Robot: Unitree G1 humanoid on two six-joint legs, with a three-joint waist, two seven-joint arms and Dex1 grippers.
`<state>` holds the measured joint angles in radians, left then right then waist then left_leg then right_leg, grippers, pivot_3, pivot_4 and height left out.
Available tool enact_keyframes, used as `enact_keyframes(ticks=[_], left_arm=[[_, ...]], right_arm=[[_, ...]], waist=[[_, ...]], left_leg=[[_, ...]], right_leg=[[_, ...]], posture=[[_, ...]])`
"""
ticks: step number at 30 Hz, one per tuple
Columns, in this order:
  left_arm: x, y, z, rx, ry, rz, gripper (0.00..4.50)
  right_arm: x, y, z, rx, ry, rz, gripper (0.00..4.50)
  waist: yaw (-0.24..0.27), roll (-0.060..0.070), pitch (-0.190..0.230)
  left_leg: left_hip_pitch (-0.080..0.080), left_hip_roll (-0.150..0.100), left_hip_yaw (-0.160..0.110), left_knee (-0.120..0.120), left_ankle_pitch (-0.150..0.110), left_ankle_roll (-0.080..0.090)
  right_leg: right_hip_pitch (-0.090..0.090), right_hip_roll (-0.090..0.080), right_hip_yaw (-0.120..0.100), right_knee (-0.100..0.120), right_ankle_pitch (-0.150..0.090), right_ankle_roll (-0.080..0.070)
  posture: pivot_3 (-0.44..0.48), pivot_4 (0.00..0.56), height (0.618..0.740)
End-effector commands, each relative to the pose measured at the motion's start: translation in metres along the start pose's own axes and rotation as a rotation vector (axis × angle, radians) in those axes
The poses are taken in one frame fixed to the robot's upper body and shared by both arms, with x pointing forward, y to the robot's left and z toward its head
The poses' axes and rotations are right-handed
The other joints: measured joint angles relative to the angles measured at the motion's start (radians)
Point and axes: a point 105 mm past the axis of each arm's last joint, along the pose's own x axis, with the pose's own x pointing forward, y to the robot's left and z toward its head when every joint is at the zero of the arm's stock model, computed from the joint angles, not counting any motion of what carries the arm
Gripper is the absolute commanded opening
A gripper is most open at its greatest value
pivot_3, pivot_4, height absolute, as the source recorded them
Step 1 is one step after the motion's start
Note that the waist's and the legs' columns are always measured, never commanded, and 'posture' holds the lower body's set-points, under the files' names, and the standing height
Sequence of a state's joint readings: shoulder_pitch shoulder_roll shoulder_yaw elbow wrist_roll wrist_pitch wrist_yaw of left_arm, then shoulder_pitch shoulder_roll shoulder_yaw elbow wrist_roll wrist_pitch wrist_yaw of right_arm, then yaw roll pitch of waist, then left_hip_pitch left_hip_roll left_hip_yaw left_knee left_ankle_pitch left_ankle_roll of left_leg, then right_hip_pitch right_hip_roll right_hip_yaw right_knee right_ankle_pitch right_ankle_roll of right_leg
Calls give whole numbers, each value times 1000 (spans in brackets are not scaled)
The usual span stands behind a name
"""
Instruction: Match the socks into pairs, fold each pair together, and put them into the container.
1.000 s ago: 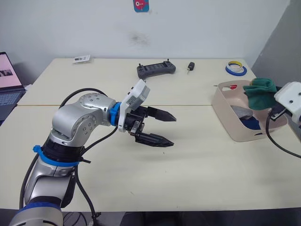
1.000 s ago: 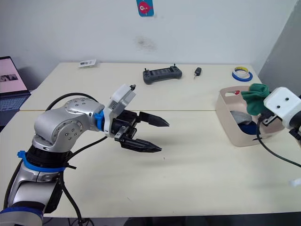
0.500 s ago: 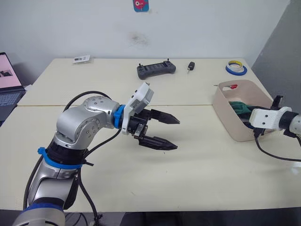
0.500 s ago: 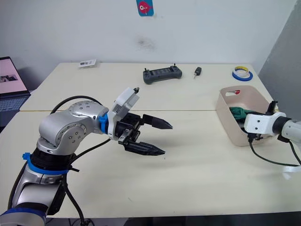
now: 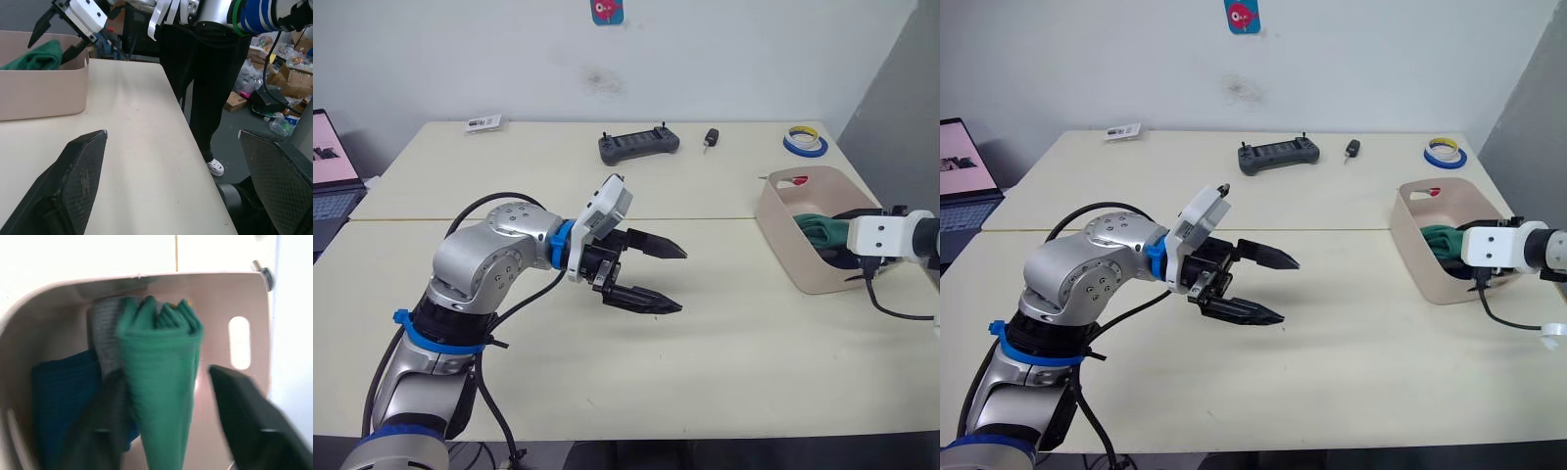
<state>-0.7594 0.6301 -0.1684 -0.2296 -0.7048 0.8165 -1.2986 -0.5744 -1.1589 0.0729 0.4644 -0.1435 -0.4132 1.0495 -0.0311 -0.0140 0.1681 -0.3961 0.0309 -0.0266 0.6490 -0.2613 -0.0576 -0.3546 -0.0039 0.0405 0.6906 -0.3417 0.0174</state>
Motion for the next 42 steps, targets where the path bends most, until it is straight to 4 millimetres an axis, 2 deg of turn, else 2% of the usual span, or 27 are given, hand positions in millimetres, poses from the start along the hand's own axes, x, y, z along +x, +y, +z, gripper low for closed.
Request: enact_keyframes(ticks=[1, 2, 7, 11, 15, 16, 19, 20, 21, 24, 26, 29, 31, 35, 37, 42], left_arm=[[2, -1, 7, 39, -8, -10, 4500], [2, -1, 7, 40, -10, -10, 4500], [3, 0, 9, 45, -24, -8, 4500], [-2, 9, 17, 104, -72, 72, 4500], [-18, 16, 14, 144, -52, 169, 4500], [-31, 21, 7, 138, -26, 238, 4500], [-95, 37, -36, 120, 108, 617, 4500], [-107, 37, -46, 127, 144, 688, 4500], [-113, 37, -51, 134, 163, 721, 4500], [-157, 30, -91, 47, 250, 959, 4500], [-176, 22, -106, 46, 275, 1069, 4500], [-212, -1, -135, -25, 313, 1266, 4500], [-221, -12, -144, -43, 326, 1322, 4500], [-247, -58, -179, -180, 377, 1459, 4500], [-252, -72, -188, -217, 396, 1491, 4500], [-256, -79, -196, -220, 411, 1545, 4500]], right_arm=[[-22, -21, 6, -24, 3, -32, 4085], [-26, -21, 5, -27, 12, -16, 4390], [-44, -20, 0, -3, 55, 27, 4390], [-64, -36, 1, 31, 54, -87, 4390], [-80, -43, 12, 60, -2, -196, 4390], [-82, -40, 20, 93, -40, -223, 4390], [-79, -21, 59, 262, -262, -332, 4390], [-77, -15, 67, 307, -302, -347, 4390], [-76, -11, 71, 336, -318, -353, 4390], [-66, 17, 85, 452, -378, -369, 4390], [-62, 31, 89, 506, -384, -370, 4390], [-55, 64, 85, 628, -364, -342, 4390], [-53, 75, 83, 676, -358, -335, 4390], [-41, 107, 73, 804, -318, -353, 4390], [-40, 117, 67, 822, -291, -355, 4390], [-36, 142, 56, 792, -229, -320, 4390]], waist=[[0, 0, 0], [0, 0, 0], [0, 0, 0], [1, 1, 0], [0, 1, 0], [-1, 1, 0], [-7, 1, -1], [-10, 1, -1], [-9, 1, 0], [3, 1, 1], [8, 1, 0], [14, -1, -1], [14, -1, -1], [10, -4, -3], [4, -4, -2], [4, -6, -4]], left_leg=[[0, 0, 0, 0, 0, 0], [0, 0, 0, 0, 0, 0], [0, 0, 0, 0, -1, 2], [0, 0, 0, 0, -1, 3], [0, 0, 0, 0, -1, 2], [0, 0, 0, 0, -1, 2], [4, 2, 0, -2, -1, 2], [6, 3, -1, -3, -1, 3], [6, 7, -2, -3, -2, 3], [6, 7, -2, -2, -3, 6], [6, 7, -2, -2, -4, 6], [4, 5, -2, -2, -4, 6], [4, 6, -2, -3, -4, 6], [6, 4, -2, -4, -4, 6], [6, 4, -2, -4, -4, 6], [9, 3, -2, -4, -4, 6]], right_leg=[[0, 0, 0, 0, 0, 0], [0, 0, 0, 0, 0, 0], [0, 0, 0, 0, 0, 0], [0, 0, 0, 0, 0, 0], [0, 0, 0, 0, 0, 0], [0, 0, 0, 0, 0, 0], [2, 0, 3, 0, 0, 0], [3, 1, 4, 0, 0, 0], [2, 2, 4, 1, 0, 0], [1, 1, 3, 4, 0, 0], [2, 1, 3, 3, 0, 0], [1, -2, 3, 0, 0, 0], [2, -2, 2, -1, 0, 0], [2, -4, 2, 0, 0, 0], [2, -4, 3, 0, 0, 0], [4, -5, 2, 0, 0, 0]], posture=[[0, 150, 740], [0, 150, 740], [0, 150, 740], [0, 150, 740], [0, 150, 740], [0, 150, 740], [0, 150, 740], [0, 150, 740], [0, 150, 740], [0, 150, 740], [0, 150, 740], [0, 150, 740], [0, 150, 740], [0, 150, 740], [0, 150, 740], [0, 150, 740]])
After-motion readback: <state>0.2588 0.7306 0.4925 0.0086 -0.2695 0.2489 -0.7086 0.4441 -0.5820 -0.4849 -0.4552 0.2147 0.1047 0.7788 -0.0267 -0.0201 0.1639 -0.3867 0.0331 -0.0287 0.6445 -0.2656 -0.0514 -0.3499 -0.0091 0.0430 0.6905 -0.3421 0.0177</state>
